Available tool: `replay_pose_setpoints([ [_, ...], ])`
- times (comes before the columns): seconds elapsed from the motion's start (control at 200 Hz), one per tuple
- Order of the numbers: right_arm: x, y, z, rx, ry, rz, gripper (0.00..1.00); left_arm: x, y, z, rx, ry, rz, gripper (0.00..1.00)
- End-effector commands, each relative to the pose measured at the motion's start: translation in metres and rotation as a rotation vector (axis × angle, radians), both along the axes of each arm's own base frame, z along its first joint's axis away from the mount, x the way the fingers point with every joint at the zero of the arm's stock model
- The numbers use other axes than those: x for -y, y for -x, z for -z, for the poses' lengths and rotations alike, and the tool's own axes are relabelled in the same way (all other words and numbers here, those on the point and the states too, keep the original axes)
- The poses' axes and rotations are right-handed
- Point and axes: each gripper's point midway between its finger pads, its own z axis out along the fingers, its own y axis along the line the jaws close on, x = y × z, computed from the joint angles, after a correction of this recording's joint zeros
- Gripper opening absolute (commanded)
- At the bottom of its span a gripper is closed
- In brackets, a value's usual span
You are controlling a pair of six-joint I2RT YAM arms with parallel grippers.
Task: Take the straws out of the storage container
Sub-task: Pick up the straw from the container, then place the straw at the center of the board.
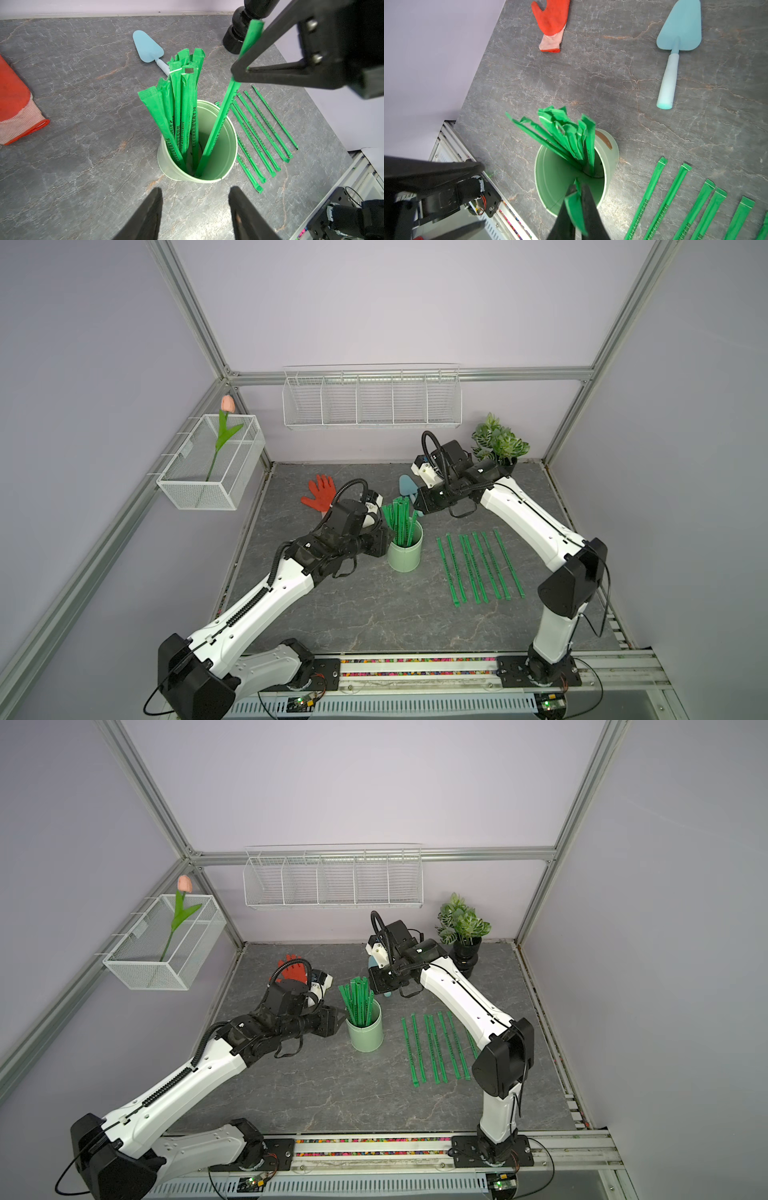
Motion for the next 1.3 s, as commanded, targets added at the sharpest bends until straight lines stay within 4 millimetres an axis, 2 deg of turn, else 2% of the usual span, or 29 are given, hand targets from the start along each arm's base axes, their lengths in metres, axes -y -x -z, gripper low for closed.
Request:
replay_pose_setpoints([
  [0.0,0.011,0.02,-0.028,0.033,0.004,-0.034,0.1,0.0,0.001,-0.004,0.007,0.004,0.003,0.55],
  [0.425,0.06,0.046,-0.113,0.206,-0.063,0.028,0.1,0.0,0.001,-0.004,0.004,0.004,0.004,0.55],
  [0.565,0.079,0.051,-0.13,0.245,-0.084,0.067,0.09,0.001,0.001,-0.003,0.002,0.003,0.004,0.55],
  [0.69,0.098,0.054,-0.137,0.257,-0.089,0.107,0.09,0.001,0.001,-0.003,0.0,0.003,0.006,0.55],
  [0.825,0.113,0.053,-0.128,0.227,-0.054,0.141,0.1,0.001,0.001,-0.004,0.006,0.008,0.006,0.55],
  [1.065,0.125,0.042,-0.07,0.077,0.108,0.159,0.09,0.002,0.001,-0.003,0.001,0.006,0.009,0.55],
  [1.3,0.126,0.039,-0.042,-0.024,0.186,0.153,0.1,0.002,0.001,-0.003,0.001,0.008,0.011,0.55],
])
